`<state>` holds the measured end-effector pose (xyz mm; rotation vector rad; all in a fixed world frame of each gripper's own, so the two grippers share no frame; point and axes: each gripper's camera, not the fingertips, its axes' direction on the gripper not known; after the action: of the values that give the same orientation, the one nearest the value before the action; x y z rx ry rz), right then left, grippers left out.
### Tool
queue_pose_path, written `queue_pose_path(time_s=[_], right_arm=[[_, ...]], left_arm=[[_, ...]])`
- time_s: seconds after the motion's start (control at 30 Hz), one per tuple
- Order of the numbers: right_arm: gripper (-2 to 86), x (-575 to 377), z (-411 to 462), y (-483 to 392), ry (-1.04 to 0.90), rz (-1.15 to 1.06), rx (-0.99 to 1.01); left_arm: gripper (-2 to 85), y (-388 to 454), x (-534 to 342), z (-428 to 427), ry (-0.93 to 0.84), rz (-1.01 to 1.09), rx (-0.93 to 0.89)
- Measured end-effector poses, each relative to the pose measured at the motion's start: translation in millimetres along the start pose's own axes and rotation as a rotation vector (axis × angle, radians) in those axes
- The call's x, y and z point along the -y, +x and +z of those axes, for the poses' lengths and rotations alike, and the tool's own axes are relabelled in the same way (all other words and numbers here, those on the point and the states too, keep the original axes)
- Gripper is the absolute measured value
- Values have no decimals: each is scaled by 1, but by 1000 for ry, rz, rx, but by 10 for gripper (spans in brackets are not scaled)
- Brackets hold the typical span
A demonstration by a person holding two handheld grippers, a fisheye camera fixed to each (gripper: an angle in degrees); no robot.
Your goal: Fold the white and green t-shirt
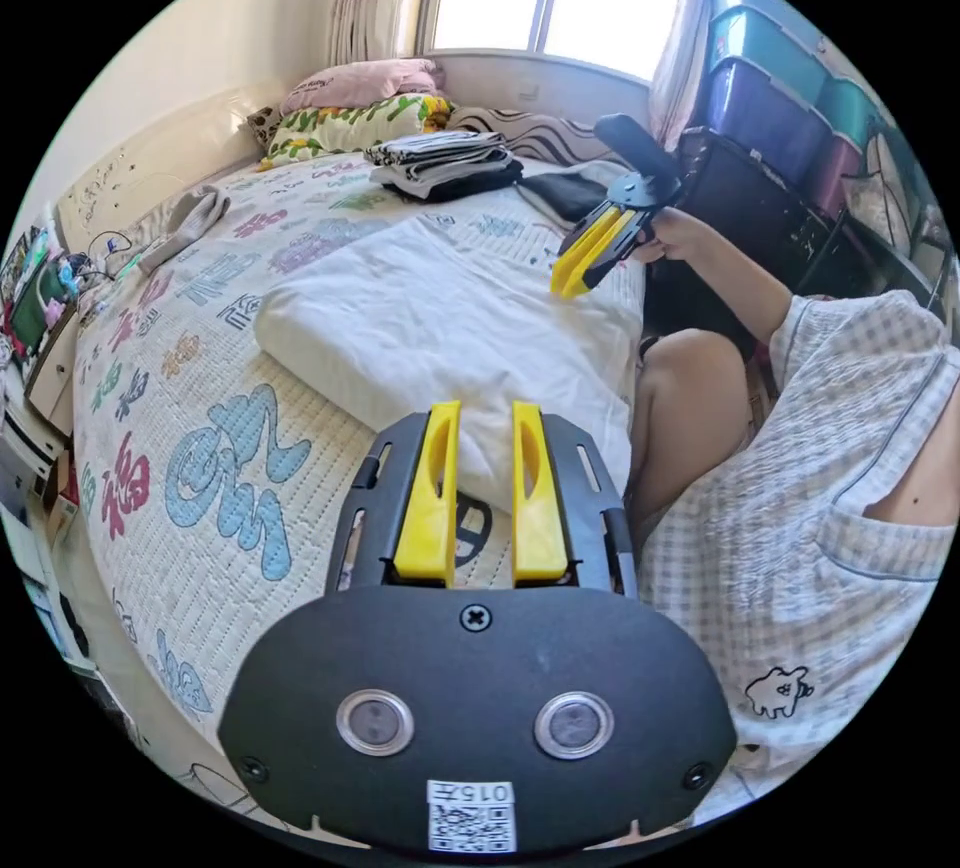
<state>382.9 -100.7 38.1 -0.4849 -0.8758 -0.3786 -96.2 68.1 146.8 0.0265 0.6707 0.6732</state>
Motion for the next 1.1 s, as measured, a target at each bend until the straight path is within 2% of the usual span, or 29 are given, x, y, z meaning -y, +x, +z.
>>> queue_pose_path(time_s=[0.1,0.23,0.3,0.4,0.57,0.67,0.83,0.97,1.1], right_arm=[[14,-15,-5,12,44,26,46],[17,-32,-24,36,137,75,146],[54,-43,-49,67,324,159,181],[86,-40,-59,115,428,276,259],[129,-21,-40,184,416,436,335],[125,-12,-29,209,392,429,426],[112,-4,-21,228,357,372,507],[66,-5,-17,238,304,355,519],[22,-16,-20,245,346,339,550]], left_arm=[[64,-11,10,-8,-48,-25,19],[62,-26,25,-32,-100,-26,41],[73,-55,42,-64,-36,-87,73],[109,-114,69,-97,127,-243,4],[166,-223,85,-81,208,-542,-203],[174,-261,82,-59,206,-641,-286],[147,-295,81,-48,268,-679,-423],[94,-316,84,-44,249,-686,-512],[37,-331,84,-50,251,-661,-579]])
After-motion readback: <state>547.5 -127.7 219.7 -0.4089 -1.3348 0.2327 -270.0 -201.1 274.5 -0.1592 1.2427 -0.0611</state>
